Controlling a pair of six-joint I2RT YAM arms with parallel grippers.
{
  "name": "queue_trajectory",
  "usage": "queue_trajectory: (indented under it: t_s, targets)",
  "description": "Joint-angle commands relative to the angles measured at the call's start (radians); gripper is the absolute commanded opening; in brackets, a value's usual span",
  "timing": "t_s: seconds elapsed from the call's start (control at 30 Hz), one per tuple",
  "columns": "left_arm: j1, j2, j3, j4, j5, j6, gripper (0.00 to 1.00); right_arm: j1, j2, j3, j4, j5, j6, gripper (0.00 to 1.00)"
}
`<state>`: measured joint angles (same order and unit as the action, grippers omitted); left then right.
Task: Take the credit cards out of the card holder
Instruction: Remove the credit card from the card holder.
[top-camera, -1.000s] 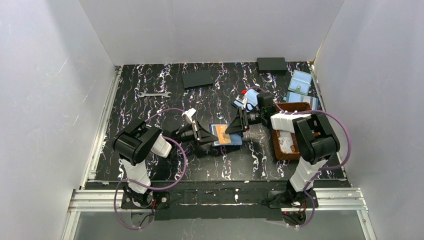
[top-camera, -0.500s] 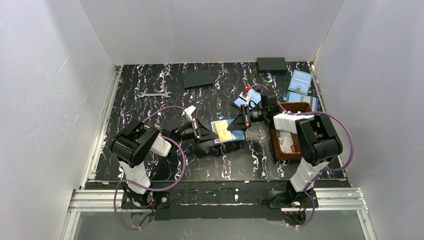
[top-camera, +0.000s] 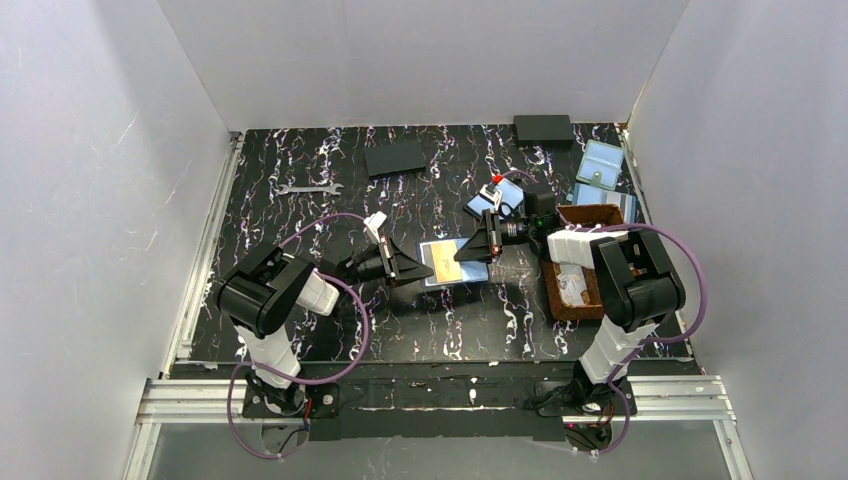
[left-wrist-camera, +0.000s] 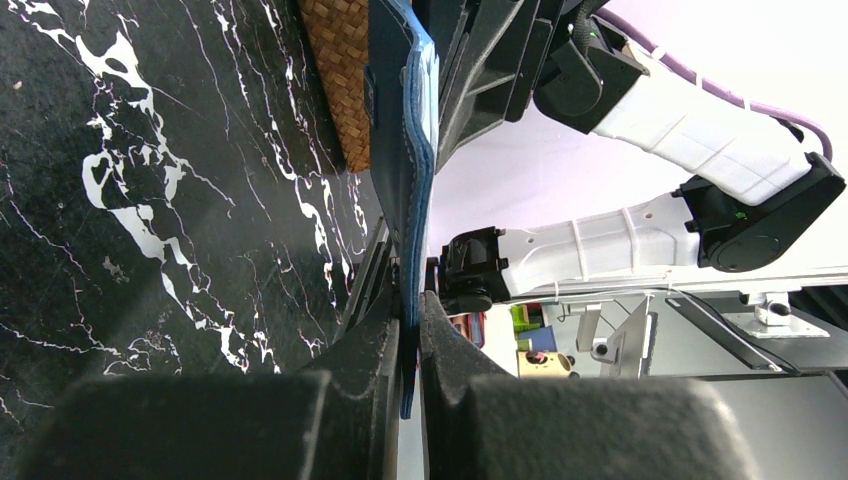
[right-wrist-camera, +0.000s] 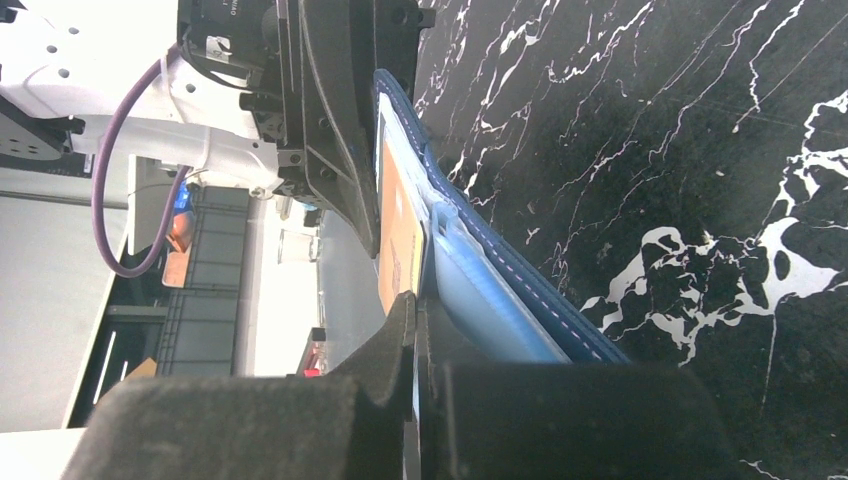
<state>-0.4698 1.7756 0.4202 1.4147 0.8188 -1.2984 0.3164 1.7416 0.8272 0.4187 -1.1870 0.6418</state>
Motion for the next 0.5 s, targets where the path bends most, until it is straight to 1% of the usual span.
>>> queue_trajectory:
  t_s: [0.0,0.17,0.47]
  targets:
    - [0.032,-0.061,-0.015,0.049,0.022,0.017,0.00,-0.024,-0.023,-0.030,0.128,-0.022,0.056,0.01]
    - [0.034,-0.032,-0.020,0.049,0.041,0.025,0.00,-0.042,-0.034,-0.040,0.186,-0.026,0.101,0.01]
    - [0.043,-0.022,-0.033,0.049,0.059,0.036,0.00,-0.051,-0.029,-0.043,0.187,-0.028,0.099,0.01]
